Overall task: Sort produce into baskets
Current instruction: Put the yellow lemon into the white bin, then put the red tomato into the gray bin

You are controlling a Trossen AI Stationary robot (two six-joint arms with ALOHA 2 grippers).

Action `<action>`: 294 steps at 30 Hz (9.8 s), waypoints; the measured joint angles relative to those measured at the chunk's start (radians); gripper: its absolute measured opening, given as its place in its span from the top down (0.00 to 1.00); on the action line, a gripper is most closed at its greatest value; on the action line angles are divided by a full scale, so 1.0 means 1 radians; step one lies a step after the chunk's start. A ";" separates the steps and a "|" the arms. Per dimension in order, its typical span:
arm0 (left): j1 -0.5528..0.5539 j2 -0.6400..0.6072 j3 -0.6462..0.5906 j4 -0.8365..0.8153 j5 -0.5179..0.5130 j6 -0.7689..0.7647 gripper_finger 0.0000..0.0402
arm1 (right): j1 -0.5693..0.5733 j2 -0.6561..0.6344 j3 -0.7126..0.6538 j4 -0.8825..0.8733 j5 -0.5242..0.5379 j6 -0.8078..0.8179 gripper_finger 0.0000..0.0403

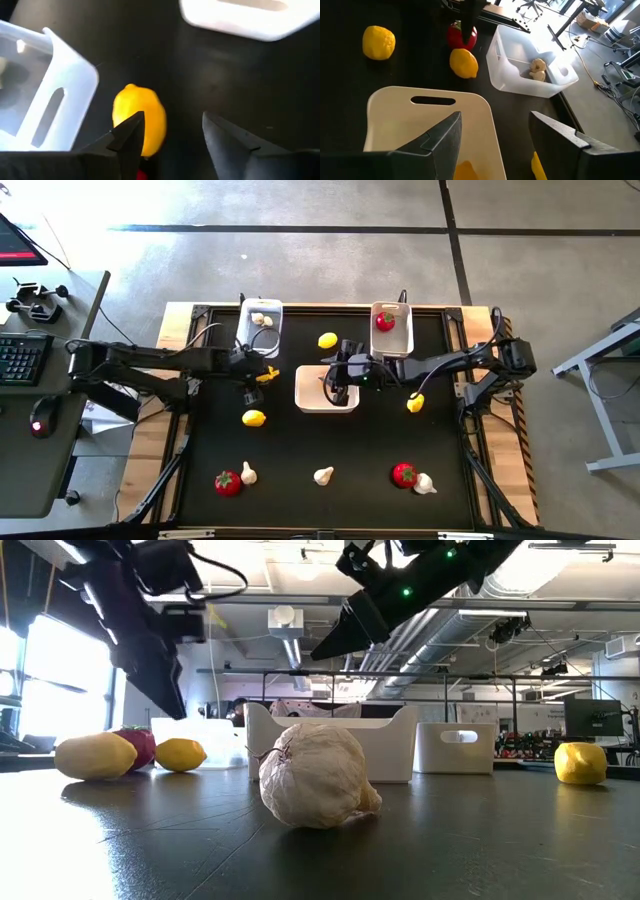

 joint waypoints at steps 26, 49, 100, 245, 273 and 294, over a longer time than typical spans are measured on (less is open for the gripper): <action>0.086 0.282 0.040 0.002 -0.003 0.047 0.45 | 0.000 0.000 0.000 -0.020 0.000 -0.002 0.45; 0.021 0.272 0.436 -0.136 -0.019 0.186 0.63 | 0.075 -0.226 -0.064 -0.311 0.297 0.171 0.45; -0.013 0.713 0.697 -0.135 0.083 0.125 0.45 | 0.072 -0.270 -0.107 -0.331 0.306 0.211 0.45; -0.630 0.159 0.397 -0.460 0.002 -0.144 1.00 | 0.163 0.253 -0.107 0.608 -0.206 0.063 0.39; -0.571 0.158 0.397 -0.463 0.002 -0.101 1.00 | 0.162 0.496 0.347 0.337 -0.336 0.062 0.24; -0.570 0.158 0.397 -0.457 -0.035 -0.086 1.00 | 0.167 0.479 0.352 0.137 -0.181 0.115 0.95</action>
